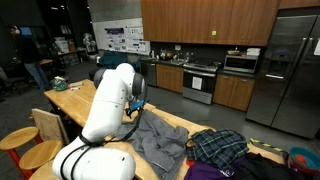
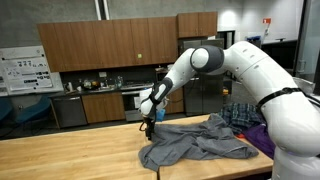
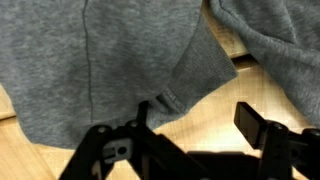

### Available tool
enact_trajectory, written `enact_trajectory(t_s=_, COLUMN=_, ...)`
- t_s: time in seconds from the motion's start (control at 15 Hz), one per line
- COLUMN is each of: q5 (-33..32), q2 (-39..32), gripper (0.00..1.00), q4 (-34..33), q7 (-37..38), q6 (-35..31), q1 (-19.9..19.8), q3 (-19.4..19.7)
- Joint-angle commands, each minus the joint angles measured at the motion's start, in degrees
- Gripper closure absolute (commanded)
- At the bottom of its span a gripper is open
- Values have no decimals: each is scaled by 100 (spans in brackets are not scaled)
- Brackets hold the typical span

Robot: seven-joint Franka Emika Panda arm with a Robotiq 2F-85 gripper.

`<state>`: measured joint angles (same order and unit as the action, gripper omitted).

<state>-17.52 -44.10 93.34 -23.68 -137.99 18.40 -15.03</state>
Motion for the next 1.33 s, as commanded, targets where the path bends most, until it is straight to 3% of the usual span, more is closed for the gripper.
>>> enact_trajectory(t_s=0.0, q5=130, q2=-69, gripper=11, q4=-160, q7=21, q6=166, q1=-42, q3=37)
enact_trajectory(t_s=1.27, q5=210, q2=-135, gripper=14, q4=-376, q7=324, q6=266, q1=-66, q3=181)
